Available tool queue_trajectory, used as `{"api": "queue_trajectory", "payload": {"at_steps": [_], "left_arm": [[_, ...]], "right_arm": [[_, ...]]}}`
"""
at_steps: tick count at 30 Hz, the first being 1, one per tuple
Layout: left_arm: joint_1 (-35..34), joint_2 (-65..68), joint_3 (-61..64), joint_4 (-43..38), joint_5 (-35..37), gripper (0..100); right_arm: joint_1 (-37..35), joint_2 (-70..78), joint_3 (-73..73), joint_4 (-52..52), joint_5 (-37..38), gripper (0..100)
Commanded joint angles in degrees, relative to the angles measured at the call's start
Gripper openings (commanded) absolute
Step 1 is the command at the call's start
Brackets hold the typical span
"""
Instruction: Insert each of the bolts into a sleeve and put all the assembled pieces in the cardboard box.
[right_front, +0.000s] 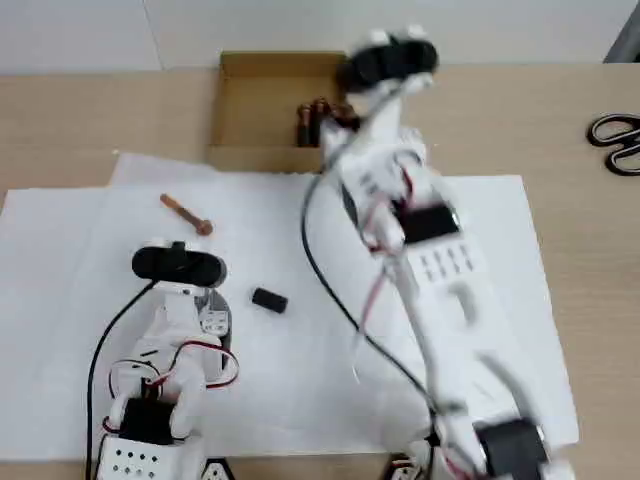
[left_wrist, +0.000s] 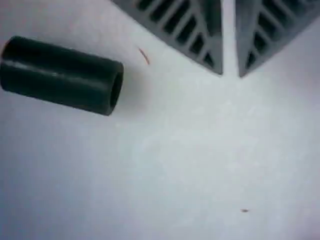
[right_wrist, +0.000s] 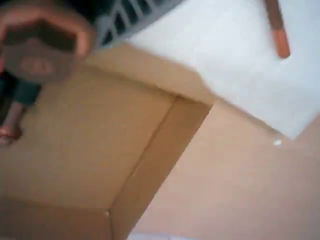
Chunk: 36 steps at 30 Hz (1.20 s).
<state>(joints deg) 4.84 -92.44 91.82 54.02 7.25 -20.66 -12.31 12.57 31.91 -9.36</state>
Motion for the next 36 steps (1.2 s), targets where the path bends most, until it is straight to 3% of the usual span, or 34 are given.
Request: {"api": "queue_trajectory", "payload": {"at_steps": [1,12,21,24,28,32,36], "left_arm": [[-0.44,-0.44,-0.22,-1.41,-0.44,0],[-0.44,-0.44,-0.22,-1.41,-0.44,0],[-0.44,-0.44,-0.22,-1.32,-0.44,0],[-0.44,-0.44,-0.22,-1.32,-0.44,0],[-0.44,-0.44,-0.22,-1.32,-0.44,0],[-0.44,-0.44,-0.22,-1.23,-0.44,0],[-0.44,-0.44,-0.22,-1.23,-0.44,0]], "right_arm": [[0.57,13.76,-18.99,-2.07,3.52,0.3],[0.92,54.9,-63.56,-1.45,7.03,0.3],[0.84,73.19,-81.14,-1.19,8.53,0.8],[0.04,74.51,-82.9,4.97,9.93,1.2],[-1.19,74.86,-82.73,14.64,12.22,13.6],[-1.27,74.42,-82.99,17.36,12.22,29.6],[-1.36,74.24,-84.92,17.8,12.66,31.0]]}}
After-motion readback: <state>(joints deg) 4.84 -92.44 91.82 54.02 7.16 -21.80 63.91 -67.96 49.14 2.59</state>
